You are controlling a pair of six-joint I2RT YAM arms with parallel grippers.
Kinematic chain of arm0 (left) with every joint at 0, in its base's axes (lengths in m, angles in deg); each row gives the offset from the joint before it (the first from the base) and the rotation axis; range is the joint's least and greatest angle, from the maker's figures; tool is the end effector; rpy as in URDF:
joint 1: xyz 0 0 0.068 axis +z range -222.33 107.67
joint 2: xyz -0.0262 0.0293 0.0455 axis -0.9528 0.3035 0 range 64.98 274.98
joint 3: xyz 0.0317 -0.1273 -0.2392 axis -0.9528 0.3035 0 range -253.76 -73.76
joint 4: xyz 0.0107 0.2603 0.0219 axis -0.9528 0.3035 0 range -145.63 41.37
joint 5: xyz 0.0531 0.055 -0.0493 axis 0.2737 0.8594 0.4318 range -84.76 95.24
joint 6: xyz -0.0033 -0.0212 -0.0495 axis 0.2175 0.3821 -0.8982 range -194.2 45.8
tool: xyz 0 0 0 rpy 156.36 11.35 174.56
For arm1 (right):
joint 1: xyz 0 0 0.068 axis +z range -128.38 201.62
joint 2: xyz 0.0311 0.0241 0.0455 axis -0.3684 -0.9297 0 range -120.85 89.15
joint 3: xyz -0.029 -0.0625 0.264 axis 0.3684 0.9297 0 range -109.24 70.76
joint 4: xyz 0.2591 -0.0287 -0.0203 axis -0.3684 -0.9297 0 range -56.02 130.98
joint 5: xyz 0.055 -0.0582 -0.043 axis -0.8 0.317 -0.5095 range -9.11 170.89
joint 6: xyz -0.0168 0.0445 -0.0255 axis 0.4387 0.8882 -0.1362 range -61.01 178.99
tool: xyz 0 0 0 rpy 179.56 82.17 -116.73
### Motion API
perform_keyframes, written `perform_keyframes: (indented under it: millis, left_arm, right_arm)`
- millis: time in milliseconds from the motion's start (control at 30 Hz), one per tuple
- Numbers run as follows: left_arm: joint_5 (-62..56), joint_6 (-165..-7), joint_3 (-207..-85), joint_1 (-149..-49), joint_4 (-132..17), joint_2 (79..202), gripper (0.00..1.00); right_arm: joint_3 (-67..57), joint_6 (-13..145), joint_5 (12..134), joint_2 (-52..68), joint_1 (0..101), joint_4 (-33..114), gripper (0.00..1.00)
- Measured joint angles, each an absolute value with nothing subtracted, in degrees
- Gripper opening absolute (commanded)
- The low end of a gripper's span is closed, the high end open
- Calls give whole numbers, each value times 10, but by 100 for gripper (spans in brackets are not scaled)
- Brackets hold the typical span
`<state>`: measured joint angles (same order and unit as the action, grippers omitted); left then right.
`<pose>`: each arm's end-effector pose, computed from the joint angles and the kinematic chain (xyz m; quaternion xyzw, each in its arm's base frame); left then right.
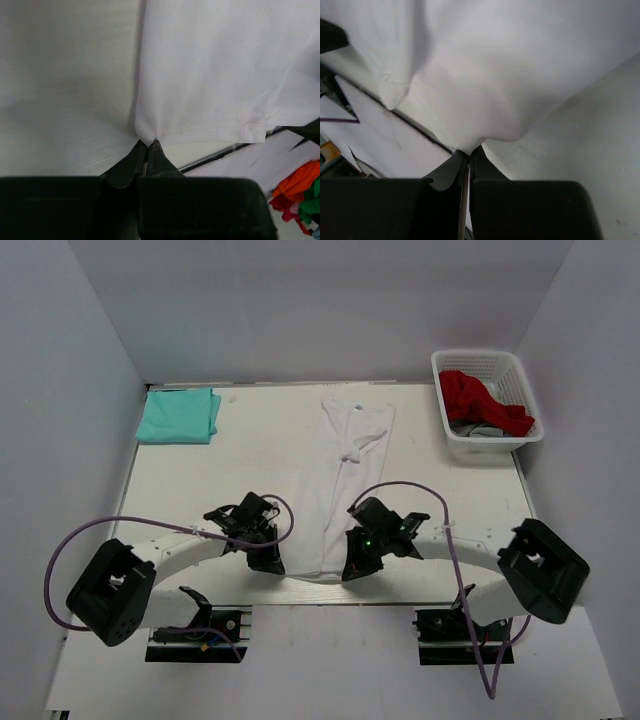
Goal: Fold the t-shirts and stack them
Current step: Grab the bottom of the folded rectangular tshirt with both arms
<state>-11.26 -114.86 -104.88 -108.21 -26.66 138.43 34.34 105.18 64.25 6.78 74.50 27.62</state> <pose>0.1569 -0.1261 0.1434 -0.0175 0.9766 -0.2107 0.0385 0.1449 0.2084 0.1479 -0.0939 0.9503 0.2898 0.0637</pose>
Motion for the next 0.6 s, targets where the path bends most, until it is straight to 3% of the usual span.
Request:
perform_keyframes:
  millis: [300, 600]
  left_arm:
    - [-141, -1140, -1073, -1111, -218, 1343, 0]
    - [-69, -1142, -1230, -1106, -212, 1407, 0]
  right_arm:
    - [360, 1031, 647, 168, 769, 240, 0]
    - [310, 1020, 819, 187, 756, 204, 0]
